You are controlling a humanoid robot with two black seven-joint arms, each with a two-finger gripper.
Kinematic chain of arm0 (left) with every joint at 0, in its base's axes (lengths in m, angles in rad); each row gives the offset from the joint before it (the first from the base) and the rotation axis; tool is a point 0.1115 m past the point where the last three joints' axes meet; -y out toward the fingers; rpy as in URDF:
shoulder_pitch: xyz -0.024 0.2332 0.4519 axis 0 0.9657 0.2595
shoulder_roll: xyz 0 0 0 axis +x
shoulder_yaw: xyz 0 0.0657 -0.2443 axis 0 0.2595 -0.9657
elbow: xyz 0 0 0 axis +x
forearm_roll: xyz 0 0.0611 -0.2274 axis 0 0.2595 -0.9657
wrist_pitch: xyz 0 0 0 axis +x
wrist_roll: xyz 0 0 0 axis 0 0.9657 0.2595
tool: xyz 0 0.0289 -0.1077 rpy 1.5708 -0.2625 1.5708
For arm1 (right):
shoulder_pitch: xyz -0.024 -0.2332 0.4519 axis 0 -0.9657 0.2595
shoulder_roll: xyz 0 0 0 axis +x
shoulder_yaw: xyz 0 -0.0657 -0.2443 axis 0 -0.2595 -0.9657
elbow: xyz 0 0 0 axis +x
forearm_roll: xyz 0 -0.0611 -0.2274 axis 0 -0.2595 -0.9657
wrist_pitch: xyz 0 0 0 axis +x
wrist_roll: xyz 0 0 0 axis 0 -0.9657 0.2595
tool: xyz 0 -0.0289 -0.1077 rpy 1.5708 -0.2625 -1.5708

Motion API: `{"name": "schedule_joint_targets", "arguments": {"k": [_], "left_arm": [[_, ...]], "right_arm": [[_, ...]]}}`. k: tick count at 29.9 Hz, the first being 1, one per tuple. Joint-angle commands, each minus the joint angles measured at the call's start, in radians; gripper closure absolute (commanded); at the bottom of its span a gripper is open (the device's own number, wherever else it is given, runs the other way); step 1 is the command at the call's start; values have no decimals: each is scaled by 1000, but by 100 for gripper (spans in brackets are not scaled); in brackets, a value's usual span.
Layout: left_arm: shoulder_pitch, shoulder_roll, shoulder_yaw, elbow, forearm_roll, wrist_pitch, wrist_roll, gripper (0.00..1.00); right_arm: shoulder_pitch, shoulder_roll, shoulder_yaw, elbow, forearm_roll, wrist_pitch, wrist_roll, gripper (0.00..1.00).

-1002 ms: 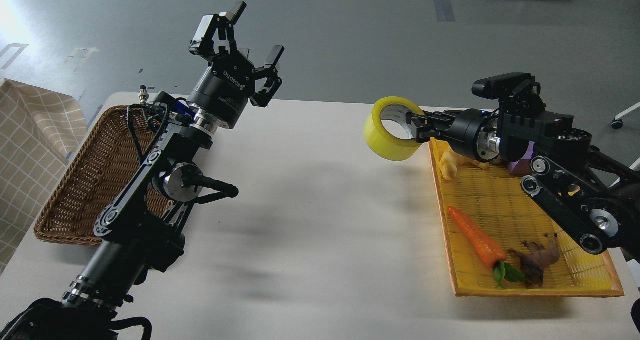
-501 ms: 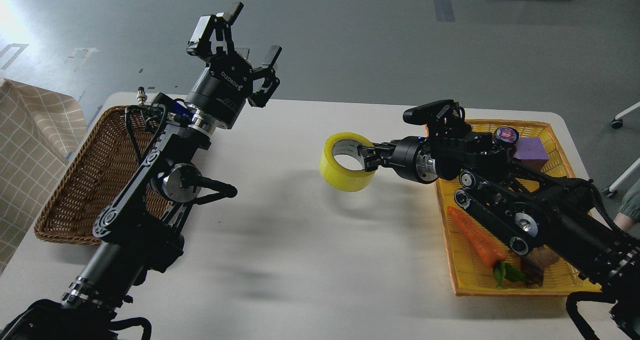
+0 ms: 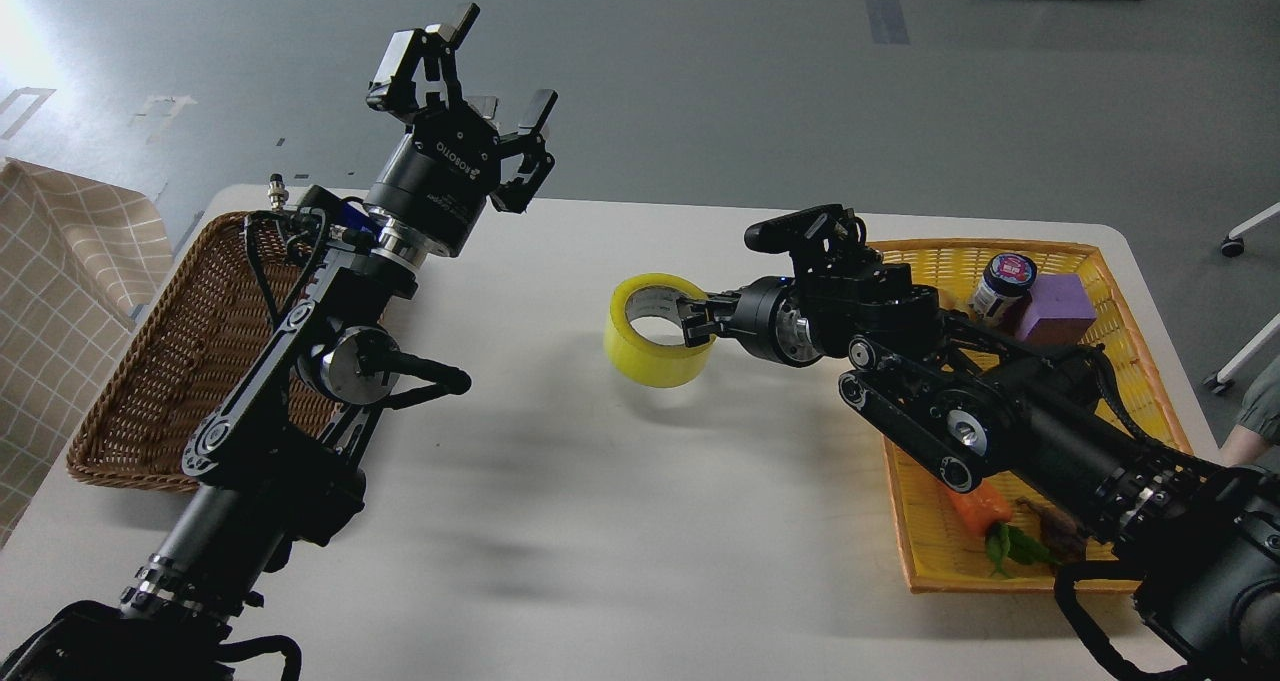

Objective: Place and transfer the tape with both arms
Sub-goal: 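Lift the tape roll out of the tray toward the table center, then lower the tape roll onto the table and open the right gripper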

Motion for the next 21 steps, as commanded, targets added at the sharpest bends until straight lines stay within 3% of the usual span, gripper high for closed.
{"name": "schedule_joint_targets", "arguments": {"k": [1,21], "left_arm": [[2,3,-1,0,0,-2,0,0],[4,20,-3,0,-3,-2,-2,0]], "right_arm": [[-1,0,-24,-6,0,-8,0,80],[-6,0,-21,-11,17,-11,0,80]]}}
